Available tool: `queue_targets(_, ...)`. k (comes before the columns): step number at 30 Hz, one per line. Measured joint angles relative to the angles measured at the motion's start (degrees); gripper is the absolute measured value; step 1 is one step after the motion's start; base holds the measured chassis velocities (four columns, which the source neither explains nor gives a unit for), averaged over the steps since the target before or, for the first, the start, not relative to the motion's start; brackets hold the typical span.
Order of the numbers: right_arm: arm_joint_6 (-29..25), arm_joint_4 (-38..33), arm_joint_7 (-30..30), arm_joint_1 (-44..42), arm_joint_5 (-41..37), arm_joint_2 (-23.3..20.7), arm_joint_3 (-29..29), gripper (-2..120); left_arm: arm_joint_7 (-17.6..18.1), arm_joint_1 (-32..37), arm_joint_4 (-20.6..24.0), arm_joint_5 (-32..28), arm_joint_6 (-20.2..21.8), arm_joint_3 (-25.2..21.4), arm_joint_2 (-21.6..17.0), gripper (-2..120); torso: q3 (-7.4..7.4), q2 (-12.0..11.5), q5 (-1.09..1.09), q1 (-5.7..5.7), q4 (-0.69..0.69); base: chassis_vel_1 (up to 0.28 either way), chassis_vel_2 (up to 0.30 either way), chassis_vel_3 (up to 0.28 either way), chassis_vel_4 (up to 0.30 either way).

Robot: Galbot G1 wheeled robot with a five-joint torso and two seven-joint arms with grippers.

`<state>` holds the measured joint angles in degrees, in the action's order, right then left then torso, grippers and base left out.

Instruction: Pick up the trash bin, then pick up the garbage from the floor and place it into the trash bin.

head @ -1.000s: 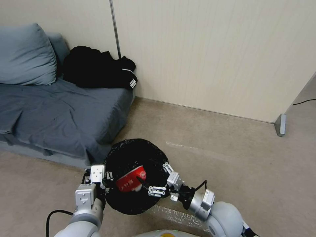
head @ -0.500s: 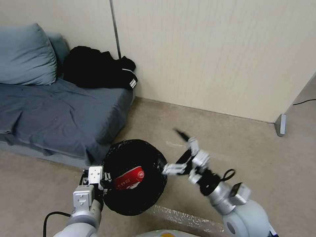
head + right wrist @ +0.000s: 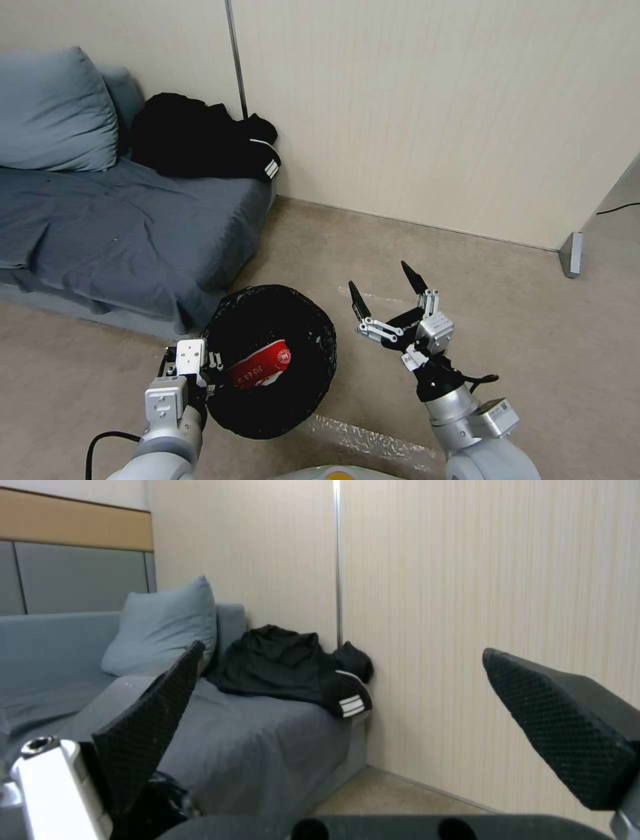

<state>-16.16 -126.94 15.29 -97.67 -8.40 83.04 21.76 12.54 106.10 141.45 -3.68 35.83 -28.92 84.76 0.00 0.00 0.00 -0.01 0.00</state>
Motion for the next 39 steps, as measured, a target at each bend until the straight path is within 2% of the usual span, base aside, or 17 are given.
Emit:
queue_targets(11,0.62,0.55,-3.68,-0.27,2.27,0.95,-1.77,100,0.13,0.23,0.19,-0.25,0.06,-0.27,-0.23,0,0.00,0.00,0.00,0.00,0.00,0.073,0.076,0.076,0.066)
queue_targets(20,-0.63,0.95,-4.67,-0.17,2.99,1.22,-3.09,100,0.29,1.77,0.66,0.30,-0.18,-0.42,0.66,0,0.00,0.00,0.00,0.00,0.00,0.103,0.129,0.114,0.108)
queue_targets(27,-0.85,1.64,-5.32,0.77,3.25,1.18,-3.91,100,0.30,4.64,1.10,0.93,-2.28,-0.74,1.52,0,0.00,0.00,0.00,0.00,0.01,0.125,0.121,0.123,0.125)
queue_targets(39,-0.86,2.12,-5.85,0.86,3.42,1.95,-3.89,100,0.22,3.72,1.09,0.90,-2.08,-1.53,1.36,0,0.00,0.00,0.00,0.00,-0.01,0.123,0.123,0.122,0.120)
